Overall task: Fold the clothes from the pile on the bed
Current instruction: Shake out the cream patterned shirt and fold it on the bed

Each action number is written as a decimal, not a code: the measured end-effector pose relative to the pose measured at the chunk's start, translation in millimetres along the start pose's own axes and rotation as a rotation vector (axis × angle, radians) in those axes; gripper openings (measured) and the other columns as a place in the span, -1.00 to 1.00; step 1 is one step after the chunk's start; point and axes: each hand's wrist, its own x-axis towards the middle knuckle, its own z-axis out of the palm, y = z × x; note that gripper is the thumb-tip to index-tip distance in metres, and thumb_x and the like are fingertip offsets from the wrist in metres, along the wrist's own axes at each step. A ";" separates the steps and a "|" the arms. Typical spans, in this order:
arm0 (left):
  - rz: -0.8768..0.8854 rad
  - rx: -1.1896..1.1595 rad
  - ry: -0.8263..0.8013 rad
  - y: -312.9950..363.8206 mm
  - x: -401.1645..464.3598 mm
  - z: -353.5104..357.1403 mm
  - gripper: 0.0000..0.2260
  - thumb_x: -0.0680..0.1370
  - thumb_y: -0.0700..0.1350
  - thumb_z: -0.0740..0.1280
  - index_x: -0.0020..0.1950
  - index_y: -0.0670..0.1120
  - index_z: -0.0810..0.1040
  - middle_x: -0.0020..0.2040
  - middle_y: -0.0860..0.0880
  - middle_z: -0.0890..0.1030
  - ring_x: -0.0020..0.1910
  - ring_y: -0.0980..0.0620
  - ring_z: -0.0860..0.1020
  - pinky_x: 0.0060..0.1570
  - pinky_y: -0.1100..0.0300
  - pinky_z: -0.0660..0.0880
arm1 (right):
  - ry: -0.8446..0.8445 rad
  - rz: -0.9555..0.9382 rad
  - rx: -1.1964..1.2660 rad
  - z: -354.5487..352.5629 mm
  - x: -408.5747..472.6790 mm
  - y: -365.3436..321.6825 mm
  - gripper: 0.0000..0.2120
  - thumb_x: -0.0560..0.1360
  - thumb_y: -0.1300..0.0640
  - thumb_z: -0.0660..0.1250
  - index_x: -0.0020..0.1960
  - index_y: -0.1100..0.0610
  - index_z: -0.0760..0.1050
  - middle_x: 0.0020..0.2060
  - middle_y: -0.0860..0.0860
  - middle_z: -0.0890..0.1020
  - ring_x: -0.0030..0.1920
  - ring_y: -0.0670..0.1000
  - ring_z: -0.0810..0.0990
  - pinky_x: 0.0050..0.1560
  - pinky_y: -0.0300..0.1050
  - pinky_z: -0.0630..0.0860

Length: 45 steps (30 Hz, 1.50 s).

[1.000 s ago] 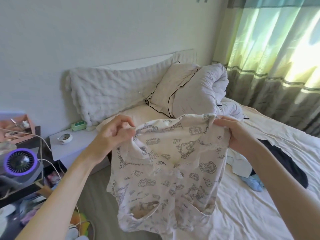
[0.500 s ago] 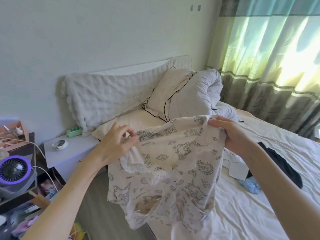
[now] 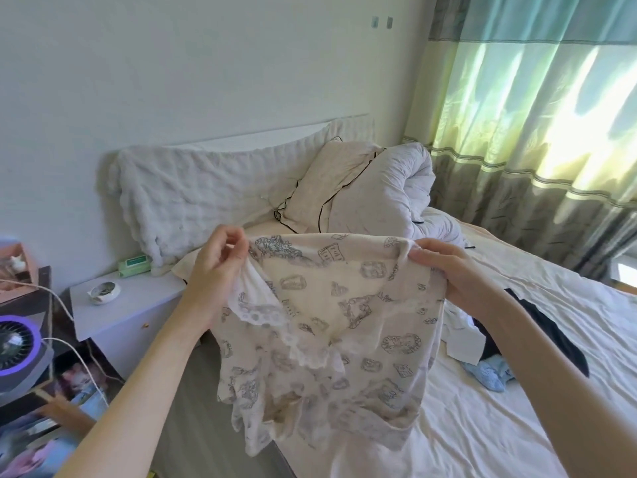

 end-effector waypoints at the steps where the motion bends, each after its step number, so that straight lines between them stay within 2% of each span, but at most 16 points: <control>1: 0.078 0.225 0.046 -2.7 1.0 2.0 -0.83 0.61 -0.15 0.22 -0.15 0.07 0.42 -0.31 0.10 0.42 -0.37 0.24 0.37 -0.32 0.41 0.32 | -0.018 -0.003 0.002 -0.9 0.7 -1.0 -0.81 0.32 0.12 0.41 -0.11 0.18 0.57 -0.28 0.08 0.66 -0.30 0.00 0.64 -0.31 -0.19 0.60; 3: 0.156 0.457 0.018 -8.5 2.6 1.3 -0.89 0.62 -0.14 0.18 -0.11 -0.05 0.38 -0.33 0.08 0.45 -0.43 0.19 0.40 -0.39 0.41 0.33 | -0.042 0.002 -0.034 -1.8 1.4 -2.3 -0.79 0.31 0.12 0.42 -0.10 0.19 0.57 -0.25 0.09 0.65 -0.28 0.02 0.63 -0.28 -0.17 0.60; 5: 0.135 0.473 -0.117 -9.2 5.5 -7.8 -0.84 0.56 0.00 0.22 -0.11 -0.08 0.43 -0.35 0.00 0.50 -0.47 0.16 0.40 -0.42 0.43 0.34 | -0.026 0.011 -0.061 -4.8 2.3 -4.4 -0.79 0.30 0.11 0.44 -0.11 0.18 0.58 -0.24 0.11 0.63 -0.27 0.04 0.62 -0.25 -0.14 0.58; 8: -0.031 0.385 -0.340 0.8 12.0 -25.6 -0.77 0.37 0.27 0.39 -0.14 0.16 0.52 -0.31 0.12 0.51 -0.39 0.17 0.37 -0.36 0.40 0.35 | -0.018 0.000 -0.085 -13.8 2.0 -11.8 -0.89 0.30 0.11 0.44 -0.19 0.11 0.62 -0.27 0.08 0.64 -0.28 0.02 0.62 -0.29 -0.18 0.59; 12: -0.076 0.343 -0.543 2.6 3.9 -36.3 -0.69 0.29 0.24 0.49 -0.01 0.34 0.55 -0.16 0.23 0.51 -0.27 0.12 0.38 -0.21 0.32 0.39 | -0.125 0.068 -0.172 -26.1 -7.7 -17.8 -0.74 0.34 0.14 0.43 0.01 0.20 0.62 -0.09 0.15 0.68 -0.10 0.06 0.67 -0.15 -0.16 0.61; 14: -0.064 0.301 -0.454 -1.8 -6.6 -33.6 -0.78 0.31 0.10 0.47 -0.06 0.27 0.60 -0.14 0.00 0.55 -0.27 0.11 0.38 -0.24 0.40 0.36 | -0.168 0.090 -0.271 -29.6 -20.0 -15.8 -0.61 0.34 0.14 0.43 0.14 0.25 0.57 -0.02 0.16 0.67 -0.02 0.10 0.65 -0.08 -0.13 0.59; 16: -0.045 0.281 -0.342 -2.5 -16.7 -27.9 -0.90 0.37 -0.03 0.43 -0.13 0.09 0.61 -0.18 -0.25 0.52 -0.31 0.09 0.36 -0.30 0.40 0.31 | -0.143 0.046 -0.449 -26.5 -35.8 -13.2 -0.63 0.31 0.05 0.44 0.00 0.29 0.60 -0.19 0.10 0.64 -0.20 0.05 0.60 -0.21 -0.22 0.50; 19: 0.021 0.223 -0.292 5.4 -25.8 -20.4 -0.97 0.44 -0.07 0.36 -0.15 0.02 0.55 -0.36 0.01 0.49 -0.44 0.16 0.33 -0.45 0.45 0.23 | 0.010 -0.073 -0.516 -22.3 -54.0 -9.9 -0.73 0.30 -0.02 0.42 -0.24 0.21 0.60 -0.37 0.06 0.45 -0.33 0.00 0.39 -0.32 -0.22 0.33; 23: 0.148 0.244 -0.209 28.2 -16.0 -12.2 -0.95 0.45 -0.04 0.31 -0.16 0.13 0.52 -0.31 0.25 0.52 -0.51 0.24 0.38 -0.52 0.50 0.21 | 0.206 -0.231 -0.468 -6.8 -58.4 -19.5 -0.93 0.47 0.17 0.37 -0.17 0.07 0.60 -0.32 0.01 0.54 -0.28 -0.05 0.48 -0.24 -0.19 0.42; 27: 0.255 0.241 -0.054 38.6 2.5 -8.4 -0.81 0.45 0.02 0.32 -0.22 0.37 0.50 -0.29 0.29 0.54 -0.41 0.27 0.44 -0.41 0.49 0.30 | 0.374 -0.444 -0.626 10.7 -46.2 -30.7 -0.80 0.52 0.21 0.33 -0.22 -0.04 0.51 -0.37 -0.10 0.51 -0.36 -0.22 0.44 -0.30 -0.35 0.38; 32: 0.338 0.213 0.075 23.9 34.2 -9.2 -0.79 0.47 -0.01 0.39 -0.17 0.36 0.53 -0.31 0.25 0.53 -0.39 0.25 0.40 -0.37 0.45 0.32 | 0.533 -0.659 -0.816 13.6 -19.6 -36.9 -0.89 0.50 0.14 0.36 -0.19 0.07 0.49 -0.41 -0.15 0.50 -0.37 -0.23 0.45 -0.38 -0.42 0.32; 36: 0.294 0.293 0.086 -16.6 85.5 1.1 -0.73 0.49 -0.07 0.40 -0.20 0.34 0.51 -0.32 0.25 0.52 -0.40 0.22 0.39 -0.37 0.44 0.31 | 0.530 -0.654 -0.906 1.3 49.3 -24.9 -0.86 0.48 0.12 0.39 -0.17 0.19 0.53 -0.43 -0.04 0.50 -0.38 -0.17 0.45 -0.32 -0.32 0.38; 38: 0.256 0.346 0.064 -49.2 114.1 9.1 -0.77 0.49 -0.06 0.39 -0.21 0.30 0.50 -0.32 0.17 0.53 -0.38 0.16 0.40 -0.37 0.39 0.32 | 0.487 -0.572 -0.940 -7.1 96.4 -7.8 -0.83 0.49 0.07 0.38 -0.15 0.18 0.53 -0.39 0.04 0.54 -0.34 -0.01 0.48 -0.26 0.00 0.46; 40: 0.221 0.414 0.035 -89.7 144.7 17.9 -0.83 0.50 -0.06 0.38 -0.17 0.23 0.50 -0.28 0.08 0.55 -0.34 0.04 0.46 -0.34 0.28 0.39 | 0.433 -0.485 -0.959 -16.0 148.1 16.3 -0.83 0.49 0.06 0.37 -0.13 0.18 0.54 -0.34 0.08 0.56 -0.28 0.10 0.50 -0.21 0.13 0.47; 42: 0.177 0.482 -0.001 -135.7 179.4 27.7 -0.96 0.51 -0.07 0.36 -0.08 0.08 0.55 -0.25 0.01 0.57 -0.28 0.04 0.52 -0.28 0.19 0.45 | 0.406 -0.396 -1.008 -26.7 204.5 46.1 -0.80 0.50 0.04 0.36 -0.09 0.19 0.55 -0.30 0.11 0.58 -0.23 0.17 0.53 -0.18 0.13 0.49; 45: 0.127 0.569 -0.039 -215.1 235.0 46.7 -0.91 0.53 -0.09 0.35 -0.02 -0.07 0.58 -0.28 0.17 0.50 -0.35 0.24 0.47 -0.37 0.38 0.36 | 0.375 -0.270 -1.074 -43.8 294.2 101.7 -0.78 0.52 -0.02 0.32 -0.08 0.15 0.55 -0.29 0.06 0.59 -0.23 0.16 0.55 -0.25 0.00 0.44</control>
